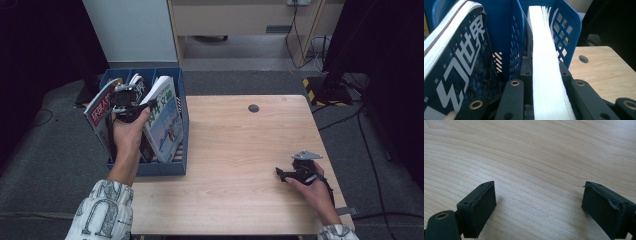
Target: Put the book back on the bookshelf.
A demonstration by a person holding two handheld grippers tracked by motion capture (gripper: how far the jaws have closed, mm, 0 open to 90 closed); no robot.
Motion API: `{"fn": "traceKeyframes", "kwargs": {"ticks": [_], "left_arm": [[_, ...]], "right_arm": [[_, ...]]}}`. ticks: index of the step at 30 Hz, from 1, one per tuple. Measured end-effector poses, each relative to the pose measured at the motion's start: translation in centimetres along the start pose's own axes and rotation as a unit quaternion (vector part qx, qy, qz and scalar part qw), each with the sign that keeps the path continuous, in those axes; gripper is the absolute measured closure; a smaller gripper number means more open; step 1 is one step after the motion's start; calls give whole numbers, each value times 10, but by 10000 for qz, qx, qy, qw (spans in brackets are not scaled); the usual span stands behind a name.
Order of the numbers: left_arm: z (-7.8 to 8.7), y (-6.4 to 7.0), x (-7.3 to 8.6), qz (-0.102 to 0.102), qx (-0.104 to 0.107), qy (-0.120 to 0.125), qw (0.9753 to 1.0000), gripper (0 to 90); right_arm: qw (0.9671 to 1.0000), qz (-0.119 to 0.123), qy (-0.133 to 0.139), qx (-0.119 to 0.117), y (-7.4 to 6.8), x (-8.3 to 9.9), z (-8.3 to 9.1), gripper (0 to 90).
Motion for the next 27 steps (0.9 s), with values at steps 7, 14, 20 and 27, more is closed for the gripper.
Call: {"fn": "traceKeyframes", "kwargs": {"ticks": [7, 14, 20, 27], "left_arm": [[-7, 1, -2, 24, -62, 118, 9999, 733], [-16, 4, 0, 69, -88, 252, 9996, 732], [-19, 8, -2, 58, -47, 363, 9993, 732], [-23, 9, -1, 40, -65, 531, 9986, 731]], "right_arm": [[10000, 0, -1, -5, 0, 0, 0, 121], [10000, 8, -1, -17, 0, 0, 0, 120], [10000, 10, -2, -26, 0, 0, 0, 120], [10000, 7, -10, -36, 0, 0, 0, 120]]}}
Point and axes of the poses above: each handheld gripper's, and its own axes: z roughly backward along the jaws, x roughly out of its underside, y roughly to its right, the point moved 1 cm from there along -z, roughly forward along the jaws
